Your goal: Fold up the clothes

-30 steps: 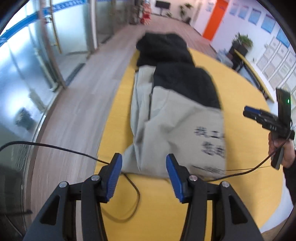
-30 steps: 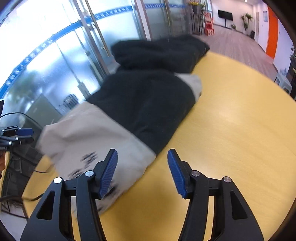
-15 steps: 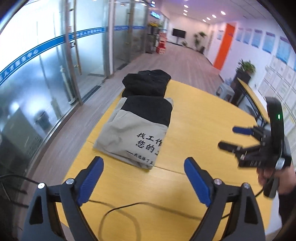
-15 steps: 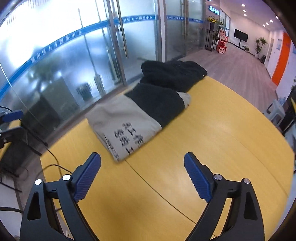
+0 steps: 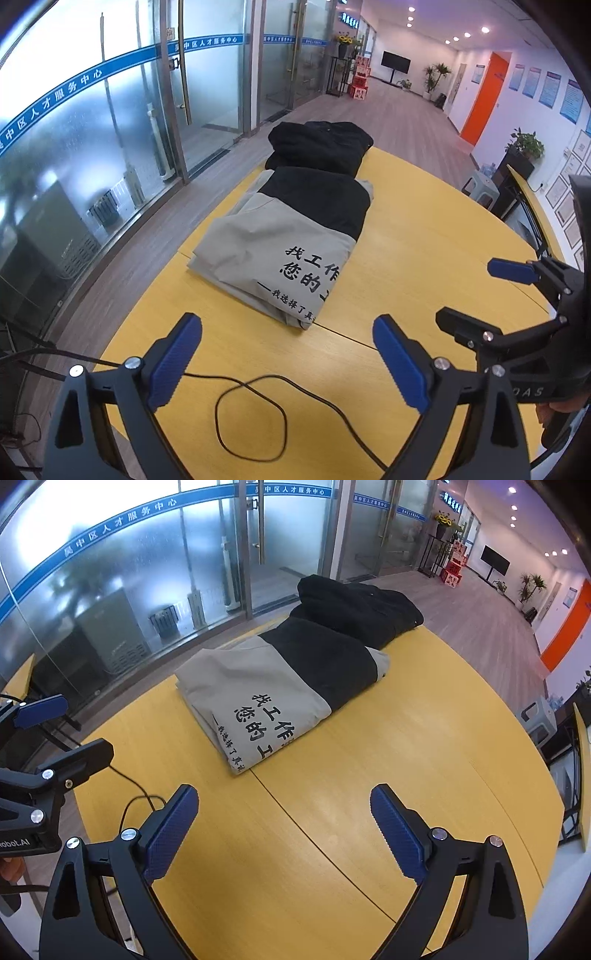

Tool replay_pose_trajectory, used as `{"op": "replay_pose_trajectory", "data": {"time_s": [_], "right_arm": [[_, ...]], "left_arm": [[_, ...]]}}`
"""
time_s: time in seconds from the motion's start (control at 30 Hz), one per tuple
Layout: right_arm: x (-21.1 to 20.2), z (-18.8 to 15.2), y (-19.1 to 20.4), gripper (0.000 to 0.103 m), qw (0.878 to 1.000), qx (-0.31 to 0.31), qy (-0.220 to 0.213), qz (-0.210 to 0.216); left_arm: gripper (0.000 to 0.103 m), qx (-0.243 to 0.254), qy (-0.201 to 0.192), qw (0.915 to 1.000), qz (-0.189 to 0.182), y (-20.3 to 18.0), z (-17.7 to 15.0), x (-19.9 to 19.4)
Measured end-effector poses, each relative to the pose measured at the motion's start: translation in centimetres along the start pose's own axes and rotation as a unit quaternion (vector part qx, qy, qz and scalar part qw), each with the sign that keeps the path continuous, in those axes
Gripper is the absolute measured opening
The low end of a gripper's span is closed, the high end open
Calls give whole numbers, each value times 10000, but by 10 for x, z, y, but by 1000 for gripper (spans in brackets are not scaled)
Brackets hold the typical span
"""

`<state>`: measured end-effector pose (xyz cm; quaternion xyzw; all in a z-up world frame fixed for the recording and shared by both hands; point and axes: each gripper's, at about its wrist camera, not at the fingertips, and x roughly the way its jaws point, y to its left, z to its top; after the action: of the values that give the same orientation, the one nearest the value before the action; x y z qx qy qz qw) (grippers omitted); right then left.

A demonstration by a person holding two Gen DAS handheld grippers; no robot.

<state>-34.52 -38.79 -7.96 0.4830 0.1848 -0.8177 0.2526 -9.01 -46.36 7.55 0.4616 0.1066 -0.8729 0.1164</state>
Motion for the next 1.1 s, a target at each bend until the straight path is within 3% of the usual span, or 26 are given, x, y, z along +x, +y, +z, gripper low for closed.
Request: {"op": "replay_pose_trajectory", "data": {"time_s": [0.2, 0.37, 0.6, 0.73, 1.1], "right_arm": [[39, 31, 8, 95, 9993, -140, 261, -207], [63, 45, 13, 95, 9990, -178, 333, -218], [91, 53, 16, 95, 9985, -132, 493, -211], [100, 56, 17, 95, 9982, -127, 548, -214], [113, 57, 15, 95, 9972, -49, 711, -242]], "left_arm": [[100, -196, 107, 9997, 80, 21, 22, 32], [102, -156, 71, 9992, 355, 28, 34, 44], [103, -293, 355, 9984, 315, 37, 40, 70], [103, -152, 295, 9957, 861, 32, 37, 75], [103, -152, 610, 9954, 729, 36, 37, 93]]}}
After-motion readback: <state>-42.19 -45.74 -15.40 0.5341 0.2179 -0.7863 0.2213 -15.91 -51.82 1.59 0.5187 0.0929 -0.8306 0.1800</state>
